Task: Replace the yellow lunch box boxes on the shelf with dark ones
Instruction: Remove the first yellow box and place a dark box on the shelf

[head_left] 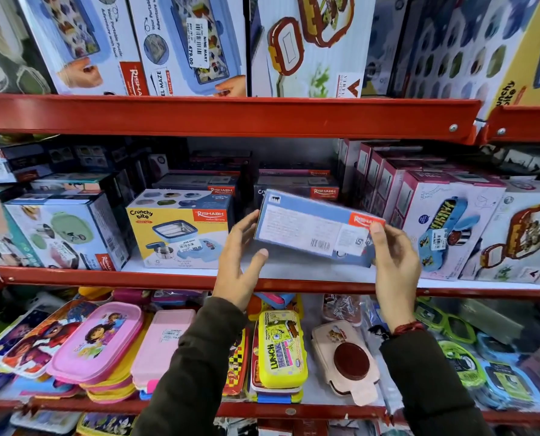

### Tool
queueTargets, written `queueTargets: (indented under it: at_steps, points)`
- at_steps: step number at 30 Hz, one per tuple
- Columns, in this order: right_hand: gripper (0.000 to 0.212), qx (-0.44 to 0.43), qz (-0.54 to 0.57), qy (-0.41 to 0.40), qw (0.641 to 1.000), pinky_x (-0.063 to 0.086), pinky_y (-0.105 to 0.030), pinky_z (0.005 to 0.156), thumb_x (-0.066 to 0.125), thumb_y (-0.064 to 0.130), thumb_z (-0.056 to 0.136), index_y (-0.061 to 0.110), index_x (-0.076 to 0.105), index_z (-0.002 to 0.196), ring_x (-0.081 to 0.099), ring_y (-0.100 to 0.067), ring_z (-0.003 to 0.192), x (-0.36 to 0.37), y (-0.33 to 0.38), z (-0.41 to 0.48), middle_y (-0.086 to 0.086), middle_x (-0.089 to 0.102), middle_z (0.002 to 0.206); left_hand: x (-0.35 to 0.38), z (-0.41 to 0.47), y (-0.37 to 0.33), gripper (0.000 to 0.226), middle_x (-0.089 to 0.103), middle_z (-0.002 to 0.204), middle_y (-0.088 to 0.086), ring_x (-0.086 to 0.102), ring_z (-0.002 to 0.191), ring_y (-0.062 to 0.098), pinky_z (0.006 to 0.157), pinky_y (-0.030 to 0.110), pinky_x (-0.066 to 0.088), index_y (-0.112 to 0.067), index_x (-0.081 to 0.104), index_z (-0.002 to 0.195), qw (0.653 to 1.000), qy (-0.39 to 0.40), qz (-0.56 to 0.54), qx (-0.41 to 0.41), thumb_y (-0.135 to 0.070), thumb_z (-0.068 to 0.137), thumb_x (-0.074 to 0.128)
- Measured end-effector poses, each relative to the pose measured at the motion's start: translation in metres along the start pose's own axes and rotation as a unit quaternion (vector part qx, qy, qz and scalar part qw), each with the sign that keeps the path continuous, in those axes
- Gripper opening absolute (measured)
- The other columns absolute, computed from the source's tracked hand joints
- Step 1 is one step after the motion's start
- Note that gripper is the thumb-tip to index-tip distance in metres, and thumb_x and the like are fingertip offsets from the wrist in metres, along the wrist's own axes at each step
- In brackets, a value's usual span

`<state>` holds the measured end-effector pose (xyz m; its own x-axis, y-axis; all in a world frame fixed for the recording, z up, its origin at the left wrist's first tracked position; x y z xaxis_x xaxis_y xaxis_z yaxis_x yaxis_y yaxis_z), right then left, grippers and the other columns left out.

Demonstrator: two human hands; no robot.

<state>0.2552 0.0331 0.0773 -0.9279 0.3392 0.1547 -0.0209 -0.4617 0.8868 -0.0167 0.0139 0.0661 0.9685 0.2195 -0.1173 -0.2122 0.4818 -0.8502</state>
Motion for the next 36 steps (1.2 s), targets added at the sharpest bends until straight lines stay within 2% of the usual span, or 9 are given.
queueTargets:
  at_steps: [5, 8, 11, 16, 19, 23, 27, 31, 36]
  points:
    - [0.045, 0.012, -0.008, 0.086, 0.996, 0.056, -0.022, 0.093, 0.080, 0.055, 0.075, 0.040, 0.067, 0.116, 0.071, -0.003, 0.110, 0.005, -0.004, -0.002, 0.011, 0.076, 0.118, -0.011, 0.005, 0.001, 0.057, 0.057, 0.133, -0.002, 0.056, 0.123, 0.005, 0.107, 0.042, 0.053, -0.029, 0.048, 0.148, 0.994, -0.049, 0.090, 0.029, -0.026, 0.093, 0.062]
    - [0.061, 0.004, -0.042, 0.128, 0.991, 0.050, -0.031, 0.105, 0.085, 0.030, 0.079, 0.041, 0.057, 0.132, 0.065, -0.015, 0.125, 0.008, -0.010, -0.003, 0.007, 0.068, 0.135, -0.013, 0.009, 0.004, 0.049, 0.057, 0.124, -0.001, 0.056, 0.112, -0.002, 0.100, 0.040, 0.057, -0.031, 0.050, 0.145, 0.991, -0.081, 0.099, 0.026, -0.030, 0.097, 0.060]
    - [0.072, 0.005, -0.065, 0.146, 0.987, 0.053, -0.019, 0.099, 0.076, -0.004, 0.085, 0.051, 0.050, 0.126, 0.062, -0.007, 0.120, 0.012, -0.015, -0.003, 0.024, 0.061, 0.129, -0.010, 0.011, 0.003, 0.047, 0.055, 0.126, -0.002, 0.057, 0.118, -0.001, 0.102, 0.035, 0.056, -0.026, 0.051, 0.147, 0.993, -0.090, 0.082, 0.013, -0.026, 0.101, 0.060]
    - [0.065, 0.028, -0.062, 0.125, 0.990, 0.051, -0.003, 0.081, 0.066, -0.006, 0.092, 0.050, 0.051, 0.122, 0.059, 0.013, 0.110, 0.012, -0.023, -0.002, 0.034, 0.060, 0.117, -0.007, 0.013, 0.002, 0.045, 0.056, 0.124, -0.011, 0.057, 0.119, -0.002, 0.097, 0.031, 0.058, -0.031, 0.053, 0.145, 0.995, -0.094, 0.033, -0.020, -0.021, 0.102, 0.059]
    - [0.060, 0.030, -0.063, 0.129, 0.989, 0.049, 0.000, 0.080, 0.065, -0.002, 0.095, 0.042, 0.049, 0.132, 0.056, 0.012, 0.112, 0.014, -0.025, 0.001, 0.032, 0.058, 0.119, -0.005, 0.016, 0.005, 0.045, 0.056, 0.124, -0.020, 0.059, 0.120, 0.001, 0.101, 0.031, 0.056, -0.030, 0.053, 0.145, 0.995, -0.093, 0.023, -0.029, -0.020, 0.102, 0.059]
    - [0.059, 0.031, -0.082, 0.141, 0.986, 0.046, 0.001, 0.088, 0.063, 0.000, 0.097, 0.021, 0.048, 0.150, 0.054, -0.002, 0.125, 0.023, -0.030, 0.009, 0.017, 0.057, 0.135, -0.001, 0.024, 0.016, 0.045, 0.057, 0.134, -0.008, 0.059, 0.130, 0.016, 0.113, 0.040, 0.050, -0.025, 0.052, 0.147, 0.992, -0.112, 0.034, -0.047, -0.017, 0.103, 0.057]
    - [0.057, 0.040, -0.110, 0.156, 0.981, 0.043, -0.022, 0.108, 0.061, 0.001, 0.099, 0.012, 0.045, 0.153, 0.050, -0.010, 0.132, 0.033, -0.040, 0.014, -0.005, 0.057, 0.148, 0.002, 0.028, 0.027, 0.044, 0.055, 0.135, -0.005, 0.059, 0.130, 0.020, 0.116, 0.047, 0.048, -0.016, 0.052, 0.147, 0.987, -0.132, 0.032, -0.087, -0.013, 0.104, 0.055]
    - [0.058, 0.059, -0.132, 0.155, 0.977, 0.043, -0.034, 0.114, 0.062, 0.004, 0.099, 0.012, 0.043, 0.153, 0.051, -0.016, 0.135, 0.038, -0.057, 0.009, -0.009, 0.053, 0.154, 0.002, 0.026, 0.040, 0.044, 0.056, 0.135, 0.002, 0.057, 0.126, 0.020, 0.116, 0.049, 0.047, -0.012, 0.050, 0.148, 0.983, -0.130, 0.057, -0.115, -0.011, 0.104, 0.052]
    - [0.058, 0.062, -0.141, 0.147, 0.977, 0.040, -0.028, 0.110, 0.061, 0.007, 0.100, 0.013, 0.041, 0.154, 0.050, -0.015, 0.138, 0.039, -0.063, 0.008, -0.007, 0.051, 0.155, 0.004, 0.021, 0.042, 0.043, 0.054, 0.129, -0.003, 0.059, 0.126, 0.021, 0.116, 0.047, 0.047, -0.013, 0.051, 0.147, 0.981, -0.139, 0.051, -0.126, -0.009, 0.104, 0.053]
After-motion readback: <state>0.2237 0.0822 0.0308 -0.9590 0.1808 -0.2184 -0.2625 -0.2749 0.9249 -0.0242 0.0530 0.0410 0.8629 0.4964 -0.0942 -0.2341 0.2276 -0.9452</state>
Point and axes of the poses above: each hand's wrist, its own z-axis towards the middle knuckle, its own x-axis out of the palm, y = z × x, the point moved 6 cm from there along z, towards the middle knuckle
